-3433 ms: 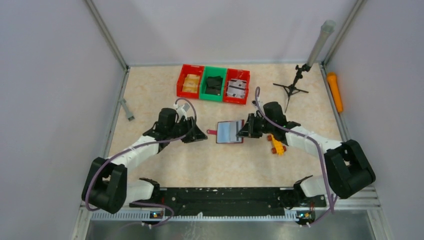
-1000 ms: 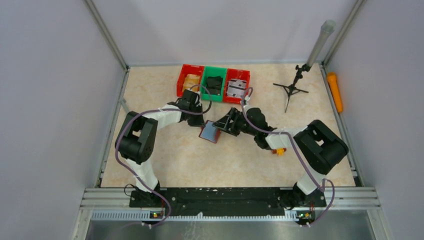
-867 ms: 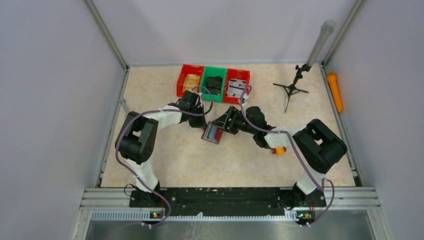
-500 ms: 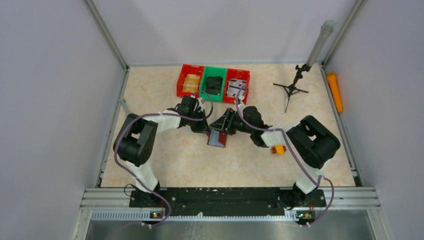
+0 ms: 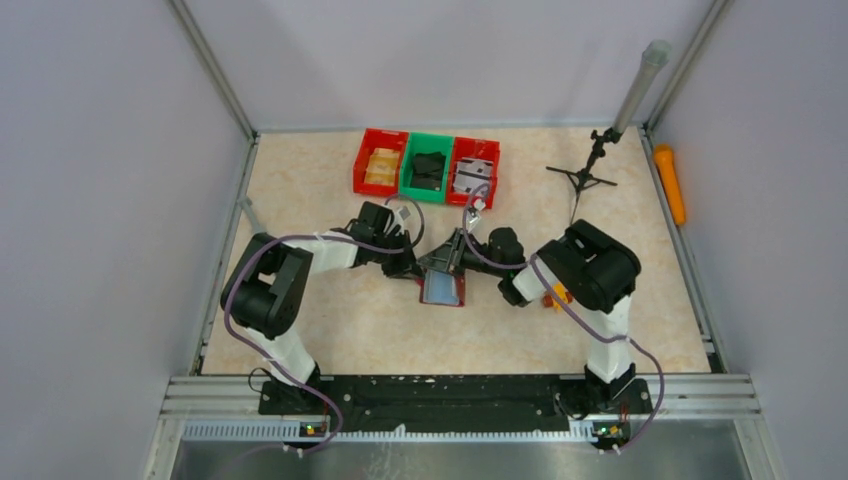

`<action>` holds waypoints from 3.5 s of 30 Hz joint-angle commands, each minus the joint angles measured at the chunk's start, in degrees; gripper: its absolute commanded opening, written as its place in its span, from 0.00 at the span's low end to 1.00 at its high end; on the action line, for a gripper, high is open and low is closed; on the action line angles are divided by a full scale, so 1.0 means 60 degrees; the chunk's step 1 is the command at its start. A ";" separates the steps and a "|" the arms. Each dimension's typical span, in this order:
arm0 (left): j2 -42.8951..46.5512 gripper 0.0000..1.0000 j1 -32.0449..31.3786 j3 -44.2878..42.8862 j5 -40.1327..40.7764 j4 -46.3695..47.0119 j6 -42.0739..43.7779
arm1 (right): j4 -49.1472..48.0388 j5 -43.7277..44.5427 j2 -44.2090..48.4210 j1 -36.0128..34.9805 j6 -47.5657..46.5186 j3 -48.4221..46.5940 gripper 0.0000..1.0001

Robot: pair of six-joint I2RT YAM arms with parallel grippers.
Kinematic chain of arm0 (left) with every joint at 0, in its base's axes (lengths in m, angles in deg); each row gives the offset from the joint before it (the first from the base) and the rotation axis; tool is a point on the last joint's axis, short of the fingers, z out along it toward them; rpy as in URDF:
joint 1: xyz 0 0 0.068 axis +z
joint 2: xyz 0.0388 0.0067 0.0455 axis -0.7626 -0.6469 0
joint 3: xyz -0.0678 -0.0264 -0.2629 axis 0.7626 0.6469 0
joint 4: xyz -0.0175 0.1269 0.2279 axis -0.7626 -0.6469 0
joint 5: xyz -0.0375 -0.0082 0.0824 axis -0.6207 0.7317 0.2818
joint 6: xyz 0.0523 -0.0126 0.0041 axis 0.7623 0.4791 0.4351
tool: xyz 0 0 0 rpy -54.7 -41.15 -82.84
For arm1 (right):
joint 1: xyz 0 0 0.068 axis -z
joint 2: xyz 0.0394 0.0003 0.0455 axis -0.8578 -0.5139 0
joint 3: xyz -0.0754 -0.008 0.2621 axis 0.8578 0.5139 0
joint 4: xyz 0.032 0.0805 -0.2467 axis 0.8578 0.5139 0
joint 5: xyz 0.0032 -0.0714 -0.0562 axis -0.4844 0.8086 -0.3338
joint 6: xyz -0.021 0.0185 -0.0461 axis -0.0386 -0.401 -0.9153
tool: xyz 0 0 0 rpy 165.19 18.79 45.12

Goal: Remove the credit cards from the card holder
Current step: Close the card holder at the center of the board, then reset both arms

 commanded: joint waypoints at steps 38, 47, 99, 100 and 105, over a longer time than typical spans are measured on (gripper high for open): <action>-0.0017 0.04 -0.0042 0.0675 0.0098 -0.0047 -0.0132 | 0.7288 0.3081 0.6583 0.0895 -0.4045 0.2025 0.00; -0.0042 0.03 -0.0042 0.0572 0.0124 -0.0160 -0.0073 | 0.7659 0.3624 0.5682 -0.0081 -0.4076 0.1962 0.00; 0.7246 0.99 -0.0130 0.1578 0.6092 -0.2249 0.0263 | 0.9742 0.5991 0.7285 -0.0113 -0.6303 0.0514 0.20; 0.7458 0.99 -0.0130 0.1617 0.6640 -0.2264 0.0275 | 1.0077 0.6616 0.7700 -0.0021 -0.6461 0.0581 0.22; 0.8721 0.99 -0.0130 0.2342 0.9047 -0.1530 0.0968 | 0.9856 1.0390 1.0209 0.0087 -0.7594 0.1770 0.64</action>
